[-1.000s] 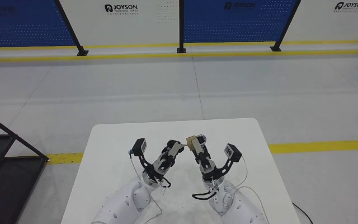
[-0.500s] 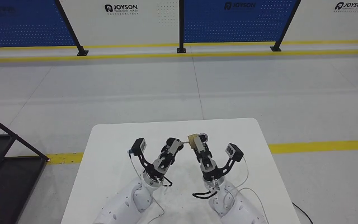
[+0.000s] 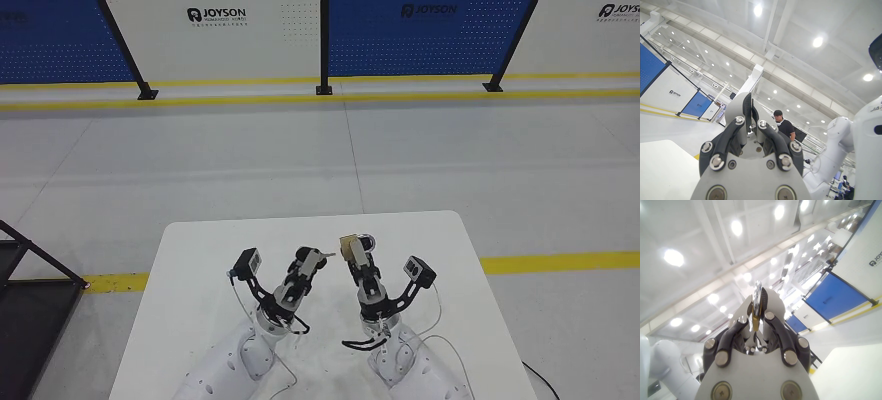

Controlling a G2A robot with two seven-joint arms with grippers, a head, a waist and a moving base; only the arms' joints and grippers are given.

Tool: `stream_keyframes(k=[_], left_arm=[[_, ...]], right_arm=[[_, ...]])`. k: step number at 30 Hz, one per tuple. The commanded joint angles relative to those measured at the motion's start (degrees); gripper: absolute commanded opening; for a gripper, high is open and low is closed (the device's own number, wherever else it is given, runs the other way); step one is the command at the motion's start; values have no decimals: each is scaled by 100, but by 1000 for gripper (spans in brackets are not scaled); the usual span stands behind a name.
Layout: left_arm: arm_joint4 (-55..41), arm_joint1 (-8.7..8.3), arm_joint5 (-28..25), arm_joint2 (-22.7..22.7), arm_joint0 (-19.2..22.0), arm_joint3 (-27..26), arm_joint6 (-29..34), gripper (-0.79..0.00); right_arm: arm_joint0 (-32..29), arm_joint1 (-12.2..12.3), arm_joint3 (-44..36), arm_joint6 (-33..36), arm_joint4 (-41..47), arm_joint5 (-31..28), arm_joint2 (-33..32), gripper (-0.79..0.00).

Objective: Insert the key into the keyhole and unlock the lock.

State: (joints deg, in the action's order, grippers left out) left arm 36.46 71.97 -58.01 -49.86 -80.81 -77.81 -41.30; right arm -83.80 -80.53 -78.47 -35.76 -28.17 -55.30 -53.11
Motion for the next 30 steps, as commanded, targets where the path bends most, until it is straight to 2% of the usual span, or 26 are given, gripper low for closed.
stream_keyframes(k=[1, 30], left_arm=[[10, 25, 1, 3, 10, 42, 11, -785], [573, 342, 37, -240, -20, 267, -277, -785]], right_arm=[[-3, -16, 12, 6, -2, -15, -15, -785], [-5, -80, 68, 104, -64, 3, -34, -785]])
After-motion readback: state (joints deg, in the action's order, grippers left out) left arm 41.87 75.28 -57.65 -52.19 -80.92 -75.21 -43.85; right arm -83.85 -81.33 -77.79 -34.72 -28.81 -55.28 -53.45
